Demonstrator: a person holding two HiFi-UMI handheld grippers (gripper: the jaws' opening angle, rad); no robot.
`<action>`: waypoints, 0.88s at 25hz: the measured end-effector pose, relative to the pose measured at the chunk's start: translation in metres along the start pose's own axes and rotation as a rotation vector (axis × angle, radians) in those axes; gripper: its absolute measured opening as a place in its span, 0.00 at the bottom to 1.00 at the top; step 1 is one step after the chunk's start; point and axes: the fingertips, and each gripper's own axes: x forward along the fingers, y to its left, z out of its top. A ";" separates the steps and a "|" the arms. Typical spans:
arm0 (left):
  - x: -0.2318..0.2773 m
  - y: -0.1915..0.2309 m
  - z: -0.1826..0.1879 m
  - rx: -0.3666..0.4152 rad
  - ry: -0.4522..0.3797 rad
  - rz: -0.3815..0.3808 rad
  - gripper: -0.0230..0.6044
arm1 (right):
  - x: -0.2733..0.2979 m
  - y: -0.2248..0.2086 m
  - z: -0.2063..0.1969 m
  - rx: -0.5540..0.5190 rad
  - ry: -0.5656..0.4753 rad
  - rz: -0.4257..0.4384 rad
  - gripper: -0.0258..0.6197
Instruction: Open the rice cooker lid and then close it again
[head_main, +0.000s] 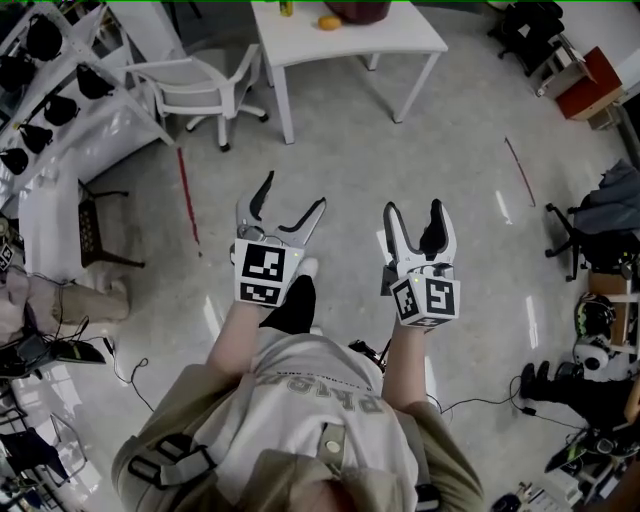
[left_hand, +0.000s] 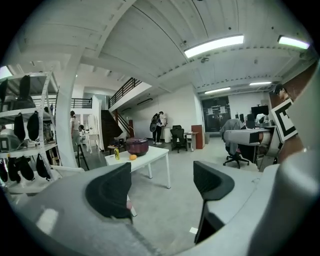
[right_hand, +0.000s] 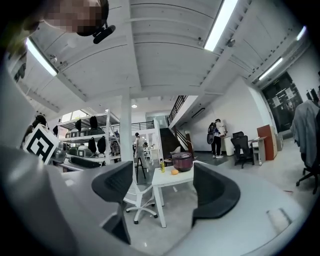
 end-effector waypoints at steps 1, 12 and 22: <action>0.012 0.006 0.002 0.000 0.003 -0.005 0.68 | 0.012 -0.004 0.001 -0.002 0.003 -0.005 0.59; 0.139 0.092 0.055 0.008 -0.056 -0.022 0.68 | 0.157 -0.036 0.027 -0.041 -0.027 -0.026 0.60; 0.202 0.137 0.060 -0.028 -0.053 -0.019 0.68 | 0.223 -0.054 0.019 -0.043 0.005 -0.044 0.60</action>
